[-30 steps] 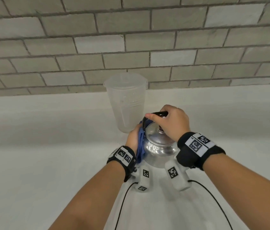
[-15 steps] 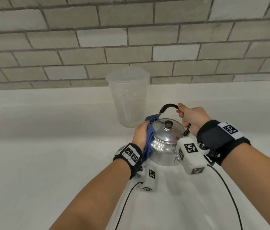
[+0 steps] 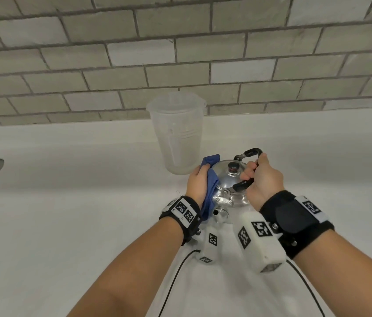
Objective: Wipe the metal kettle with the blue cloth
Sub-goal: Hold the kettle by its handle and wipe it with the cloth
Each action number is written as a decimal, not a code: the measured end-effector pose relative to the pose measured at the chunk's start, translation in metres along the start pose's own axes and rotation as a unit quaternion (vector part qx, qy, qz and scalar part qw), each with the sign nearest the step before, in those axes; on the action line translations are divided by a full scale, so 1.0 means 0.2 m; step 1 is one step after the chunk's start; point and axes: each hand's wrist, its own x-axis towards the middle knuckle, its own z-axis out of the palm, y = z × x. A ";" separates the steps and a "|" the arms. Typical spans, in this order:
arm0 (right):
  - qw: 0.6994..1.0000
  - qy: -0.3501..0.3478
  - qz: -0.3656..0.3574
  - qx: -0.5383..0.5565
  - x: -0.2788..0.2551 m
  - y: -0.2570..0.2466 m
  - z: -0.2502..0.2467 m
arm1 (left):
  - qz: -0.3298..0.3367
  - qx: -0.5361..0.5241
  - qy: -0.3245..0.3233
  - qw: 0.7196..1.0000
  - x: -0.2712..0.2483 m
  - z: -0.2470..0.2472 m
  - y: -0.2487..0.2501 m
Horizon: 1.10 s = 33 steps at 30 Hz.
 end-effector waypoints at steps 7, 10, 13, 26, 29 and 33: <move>0.878 -0.166 -0.179 -0.411 0.07 -0.06 -0.17 | -0.028 -0.029 -0.010 0.999 0.02 -0.04 -0.05; 0.789 -0.194 -0.244 -0.530 0.08 -0.07 -0.17 | -0.026 -0.003 0.024 0.999 0.00 0.00 -0.04; 0.750 -0.176 -0.297 -0.564 0.10 -0.05 -0.15 | 0.022 0.029 0.034 0.999 -0.07 0.04 -0.06; 0.489 -0.312 -0.244 -0.777 0.14 -0.33 -0.04 | -0.051 0.124 -0.062 0.989 0.11 -0.03 -0.01; 0.459 -0.331 -0.319 -0.760 0.16 -0.29 -0.02 | -0.078 0.074 -0.068 0.992 0.07 -0.03 0.06; 0.459 -0.307 -0.389 -0.737 0.17 -0.23 0.00 | -0.137 -0.070 -0.070 0.986 0.03 -0.07 0.05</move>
